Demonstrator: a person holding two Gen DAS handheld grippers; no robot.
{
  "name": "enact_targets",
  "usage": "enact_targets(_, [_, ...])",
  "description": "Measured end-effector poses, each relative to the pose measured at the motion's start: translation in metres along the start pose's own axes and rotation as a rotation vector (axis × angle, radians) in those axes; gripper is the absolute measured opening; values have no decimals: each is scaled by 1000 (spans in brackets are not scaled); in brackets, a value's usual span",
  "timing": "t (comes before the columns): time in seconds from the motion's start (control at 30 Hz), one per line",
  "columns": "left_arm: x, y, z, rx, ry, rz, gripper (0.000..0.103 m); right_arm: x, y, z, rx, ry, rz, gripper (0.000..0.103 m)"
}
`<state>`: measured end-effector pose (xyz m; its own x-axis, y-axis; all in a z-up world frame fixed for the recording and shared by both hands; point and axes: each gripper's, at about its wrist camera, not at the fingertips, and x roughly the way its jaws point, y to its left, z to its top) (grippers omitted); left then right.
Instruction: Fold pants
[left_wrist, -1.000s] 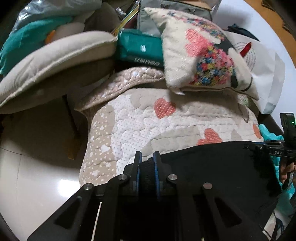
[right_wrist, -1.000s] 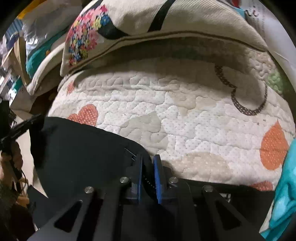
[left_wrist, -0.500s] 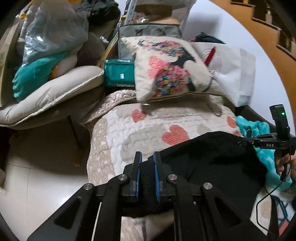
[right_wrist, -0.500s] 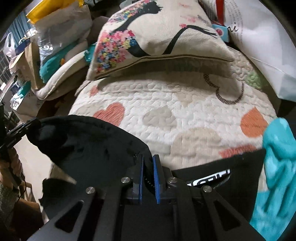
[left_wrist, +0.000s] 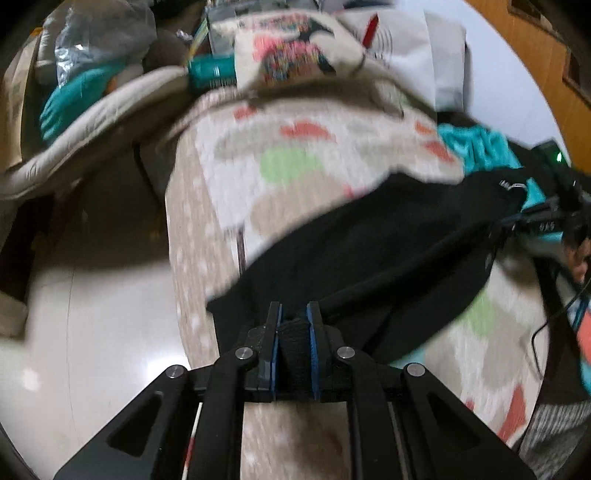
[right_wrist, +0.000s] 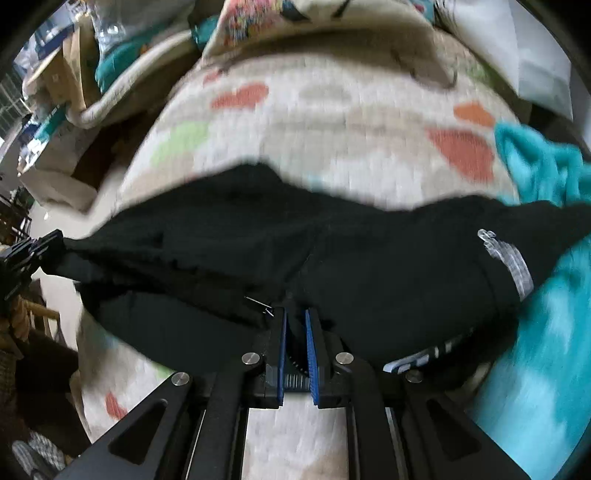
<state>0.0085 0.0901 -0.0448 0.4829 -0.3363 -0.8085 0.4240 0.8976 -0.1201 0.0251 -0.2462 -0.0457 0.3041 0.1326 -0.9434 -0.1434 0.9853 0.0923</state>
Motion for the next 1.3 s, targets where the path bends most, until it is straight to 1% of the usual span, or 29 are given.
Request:
enact_targets(0.1, [-2, -6, -15, 14, 40, 19, 14, 5, 7, -17, -27, 72, -51, 14])
enact_targets(0.17, [-5, -4, -20, -5, 51, 23, 17, 6, 13, -24, -43, 120, -97, 20])
enact_targets(0.2, [-8, -1, -22, -21, 50, 27, 20, 4, 17, -27, -53, 130, -127, 28])
enact_targets(0.23, [-13, 4, -24, -45, 44, 26, 21, 0, 21, -29, -70, 129, -153, 36])
enact_targets(0.3, [-23, 15, -25, -96, 21, 22, 21, -12, 29, -30, -93, 92, -162, 44])
enact_targets(0.37, [-35, 31, -23, -169, -16, 44, 21, -27, 36, -26, -87, 36, -132, 48])
enact_targets(0.4, [-42, 43, -21, -229, -36, 55, 22, -34, 39, -22, -76, 4, -101, 48])
enact_targets(0.47, [-50, 66, -18, -355, -61, 55, 23, -39, 49, -13, -65, -34, -41, 49])
enact_targets(0.53, [-52, 91, -16, -512, -71, 44, 25, -36, 62, -2, -60, -59, 28, 49])
enact_targets(0.6, [-48, 101, -15, -614, -71, 37, 26, -29, 79, 5, -78, -80, 81, 49])
enact_targets(0.7, [-30, 98, -20, -672, -52, 18, 26, -12, 117, 22, -133, -108, 154, 49])
enact_targets(0.77, [-20, 94, -25, -676, -38, 12, 26, -5, 142, 31, -180, -125, 207, 49])
enact_targets(0.8, [-14, 94, -32, -689, -32, 23, 26, -3, 154, 34, -202, -131, 220, 49])
enact_targets(0.83, [-10, 97, -35, -707, -29, 29, 26, 0, 170, 38, -239, -138, 241, 49])
enact_targets(0.9, [-7, 110, -45, -773, -28, 34, 26, 10, 200, 46, -304, -136, 275, 49])
enact_targets(0.97, [-14, 126, -53, -834, -64, 53, 26, 25, 231, 52, -359, -114, 302, 49])
enact_targets(1.03, [-25, 138, -54, -870, -112, 95, 26, 42, 261, 56, -407, -79, 303, 49])
enact_targets(1.07, [-30, 142, -54, -885, -133, 104, 26, 52, 276, 57, -431, -60, 296, 49])
enact_targets(1.17, [-35, 148, -51, -904, -166, 103, 27, 76, 306, 56, -480, -16, 282, 49])
enact_targets(1.2, [-36, 149, -49, -905, -169, 99, 27, 84, 316, 54, -496, -5, 263, 49])
enact_targets(1.23, [-37, 149, -48, -903, -171, 92, 27, 93, 325, 51, -526, 9, 226, 49])
enact_targets(1.27, [-37, 149, -47, -903, -172, 85, 27, 103, 334, 47, -568, 31, 168, 48])
enact_targets(1.3, [-38, 149, -46, -905, -174, 80, 27, 108, 339, 44, -597, 34, 122, 30])
